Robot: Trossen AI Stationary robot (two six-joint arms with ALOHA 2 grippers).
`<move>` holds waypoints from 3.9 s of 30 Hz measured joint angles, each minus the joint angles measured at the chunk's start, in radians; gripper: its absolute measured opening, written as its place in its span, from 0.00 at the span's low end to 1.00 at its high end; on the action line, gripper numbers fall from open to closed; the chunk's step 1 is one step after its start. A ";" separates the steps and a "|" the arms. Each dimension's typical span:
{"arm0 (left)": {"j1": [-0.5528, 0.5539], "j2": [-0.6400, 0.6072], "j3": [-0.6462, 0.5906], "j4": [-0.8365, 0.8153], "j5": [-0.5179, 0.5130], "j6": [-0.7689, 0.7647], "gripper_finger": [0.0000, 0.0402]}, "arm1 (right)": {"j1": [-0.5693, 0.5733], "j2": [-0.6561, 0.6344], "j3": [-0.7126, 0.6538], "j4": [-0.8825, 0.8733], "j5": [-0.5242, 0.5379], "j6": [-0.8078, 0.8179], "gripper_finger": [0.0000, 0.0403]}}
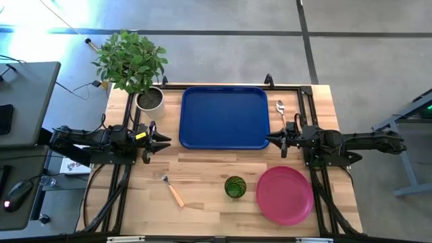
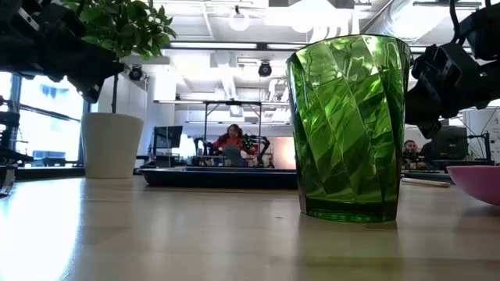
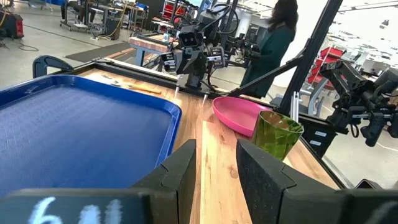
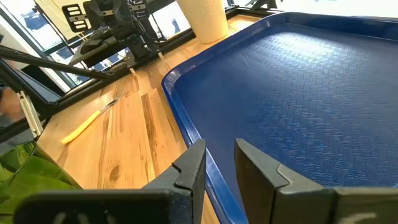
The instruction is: Pick and place plate/cup/fork/spoon on tray
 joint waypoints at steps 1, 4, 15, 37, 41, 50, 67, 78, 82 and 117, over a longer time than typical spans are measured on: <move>0.000 0.000 0.000 0.000 0.000 0.000 0.26 | 0.000 0.000 0.000 0.000 0.000 0.000 0.19; 0.000 0.000 0.000 0.000 0.000 0.000 0.26 | 0.000 0.000 0.000 0.000 0.000 0.000 0.19; 0.000 0.000 0.000 0.000 0.000 0.000 0.26 | 0.000 0.000 0.000 0.000 0.000 0.000 0.19; 0.000 0.000 0.000 0.000 0.000 0.000 0.26 | 0.000 0.000 0.000 0.000 0.000 0.000 0.19; 0.000 0.000 0.000 0.000 0.000 0.000 0.26 | 0.000 0.000 0.000 0.000 0.000 0.000 0.19; 0.000 0.000 0.000 0.000 0.000 -0.032 0.26 | 0.000 0.000 0.000 0.000 0.000 0.000 0.19; 0.000 0.000 0.000 0.211 -0.027 -0.341 0.26 | 0.000 0.000 0.000 0.000 0.000 0.000 0.19; 0.000 0.000 0.005 0.361 -0.057 -0.438 0.26 | 0.000 0.000 0.000 0.000 0.000 0.000 0.19; 0.000 0.000 0.027 0.338 -0.052 -0.497 0.26 | 0.000 0.000 0.000 0.000 0.000 0.000 0.19; 0.000 0.629 0.774 -0.345 0.211 -0.687 0.26 | 0.000 0.000 0.000 0.002 0.000 0.052 0.19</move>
